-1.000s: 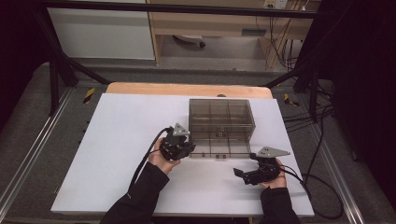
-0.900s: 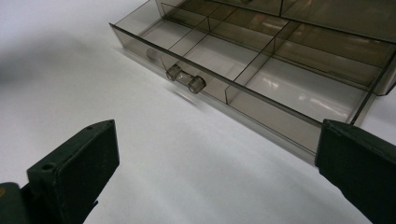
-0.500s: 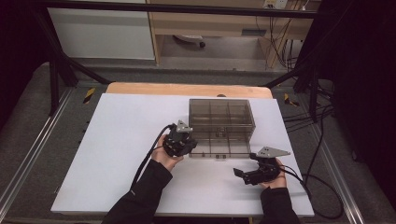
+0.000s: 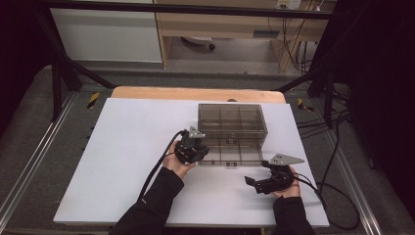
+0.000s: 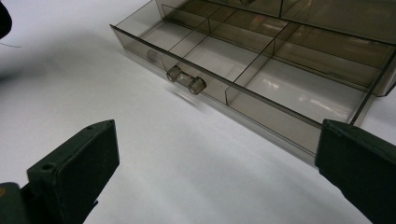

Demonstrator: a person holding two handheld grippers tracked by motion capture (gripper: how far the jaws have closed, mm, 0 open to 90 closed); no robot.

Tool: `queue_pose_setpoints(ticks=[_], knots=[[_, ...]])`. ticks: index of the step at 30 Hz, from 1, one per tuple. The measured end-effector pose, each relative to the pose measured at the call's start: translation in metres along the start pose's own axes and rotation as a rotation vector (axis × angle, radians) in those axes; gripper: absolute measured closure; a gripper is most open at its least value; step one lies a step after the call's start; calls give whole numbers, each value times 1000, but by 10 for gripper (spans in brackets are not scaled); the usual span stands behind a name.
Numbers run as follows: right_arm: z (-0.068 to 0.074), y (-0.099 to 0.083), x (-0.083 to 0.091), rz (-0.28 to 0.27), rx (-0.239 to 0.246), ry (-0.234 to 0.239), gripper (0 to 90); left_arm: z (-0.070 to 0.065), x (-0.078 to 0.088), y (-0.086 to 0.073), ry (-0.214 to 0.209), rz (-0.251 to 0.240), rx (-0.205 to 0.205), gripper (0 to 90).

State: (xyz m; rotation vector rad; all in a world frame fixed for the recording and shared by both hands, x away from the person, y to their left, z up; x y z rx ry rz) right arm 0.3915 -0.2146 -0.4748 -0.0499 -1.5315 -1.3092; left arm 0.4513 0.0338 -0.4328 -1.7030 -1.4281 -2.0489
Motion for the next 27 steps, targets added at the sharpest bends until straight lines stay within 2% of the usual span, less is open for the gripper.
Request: queue_pose_setpoints(ticks=[27], knots=[[0,0,0,3,4,-2,6,1,-27,-8,-6,45,-3,794]])
Point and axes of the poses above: each handheld gripper's, and its own axes: x roughly backward along the jaws, y roughly out of its top, z roughly to its left, the point moved 5 cm from there along -x, roughly forward along the jaws, and after that the axes turned 12 degrees about z, right-handed, at the moved point
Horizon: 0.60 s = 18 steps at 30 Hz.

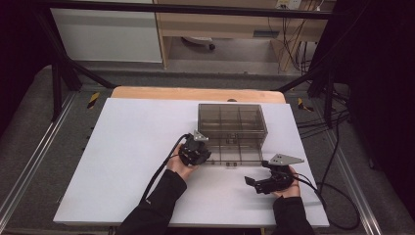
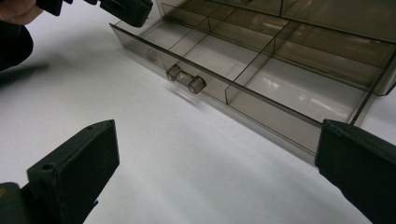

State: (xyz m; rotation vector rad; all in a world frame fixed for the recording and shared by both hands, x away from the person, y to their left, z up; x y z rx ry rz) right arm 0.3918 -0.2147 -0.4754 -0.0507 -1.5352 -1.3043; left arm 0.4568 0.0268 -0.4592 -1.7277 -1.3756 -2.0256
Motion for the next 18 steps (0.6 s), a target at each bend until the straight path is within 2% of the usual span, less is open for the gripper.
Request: queue_pose_setpoints(ticks=[11,18], knots=[[0,0,0,-1,1,-1,6,1,-1,-1,-7,3,-6,773],[0,0,1,-2,-4,2,6,-2,11,0,-26,-27,-6,678]])
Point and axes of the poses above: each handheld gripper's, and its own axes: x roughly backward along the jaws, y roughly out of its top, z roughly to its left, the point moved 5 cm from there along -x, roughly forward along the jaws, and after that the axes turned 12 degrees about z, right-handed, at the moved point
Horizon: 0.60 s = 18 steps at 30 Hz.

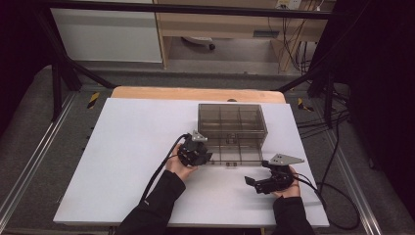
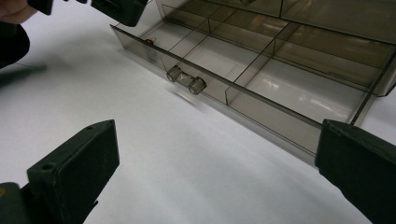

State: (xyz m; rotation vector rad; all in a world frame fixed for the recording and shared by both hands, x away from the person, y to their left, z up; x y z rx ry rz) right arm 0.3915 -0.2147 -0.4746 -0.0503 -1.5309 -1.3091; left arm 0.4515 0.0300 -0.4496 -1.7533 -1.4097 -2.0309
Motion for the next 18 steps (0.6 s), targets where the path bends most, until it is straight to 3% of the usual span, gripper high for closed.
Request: queue_pose_setpoints(ticks=[5,10,18], knots=[[0,0,0,1,3,-3,6,-1,14,0,-20,-29,-2,583],[0,0,0,-3,3,-3,6,-1,22,-5,-12,-30,-27,475],[0,0,0,0,-3,-3,6,13,39,-20,1,-55,-14,332]])
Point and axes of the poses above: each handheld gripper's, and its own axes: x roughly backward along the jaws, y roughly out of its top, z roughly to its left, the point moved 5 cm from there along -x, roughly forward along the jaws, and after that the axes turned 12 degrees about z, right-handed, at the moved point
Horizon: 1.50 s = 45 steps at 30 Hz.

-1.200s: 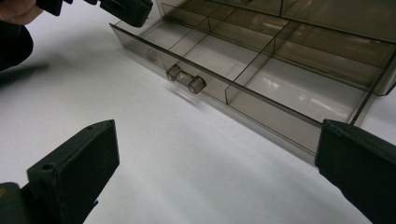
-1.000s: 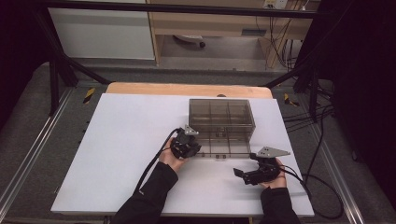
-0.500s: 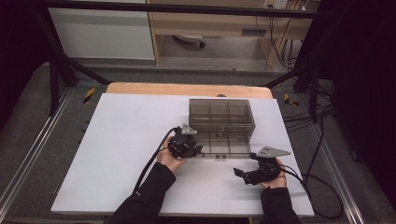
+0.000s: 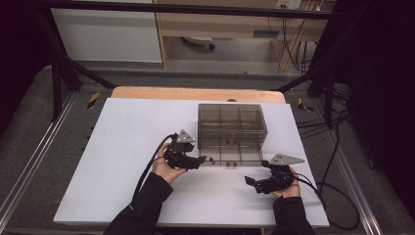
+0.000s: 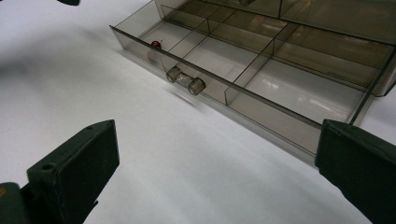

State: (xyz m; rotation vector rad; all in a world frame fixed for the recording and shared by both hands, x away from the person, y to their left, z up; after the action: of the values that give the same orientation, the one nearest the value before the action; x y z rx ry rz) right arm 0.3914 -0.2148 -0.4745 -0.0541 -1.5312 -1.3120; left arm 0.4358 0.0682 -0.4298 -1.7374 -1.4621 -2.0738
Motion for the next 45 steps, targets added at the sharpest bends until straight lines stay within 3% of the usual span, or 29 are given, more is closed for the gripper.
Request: queue_pose_setpoints(ticks=[7,14,19,28,45], knots=[[0,0,-1,1,7,-3,6,17,15,-17,-9,-30,42,240],[0,0,0,2,7,-3,6,31,25,-35,10,-47,46,110],[0,0,0,3,9,-4,6,37,32,-45,23,-60,59,75],[0,0,0,4,11,-6,6,46,41,-67,55,-56,56,54],[0,0,-2,14,4,-7,7,70,53,-116,96,-42,93,56]])
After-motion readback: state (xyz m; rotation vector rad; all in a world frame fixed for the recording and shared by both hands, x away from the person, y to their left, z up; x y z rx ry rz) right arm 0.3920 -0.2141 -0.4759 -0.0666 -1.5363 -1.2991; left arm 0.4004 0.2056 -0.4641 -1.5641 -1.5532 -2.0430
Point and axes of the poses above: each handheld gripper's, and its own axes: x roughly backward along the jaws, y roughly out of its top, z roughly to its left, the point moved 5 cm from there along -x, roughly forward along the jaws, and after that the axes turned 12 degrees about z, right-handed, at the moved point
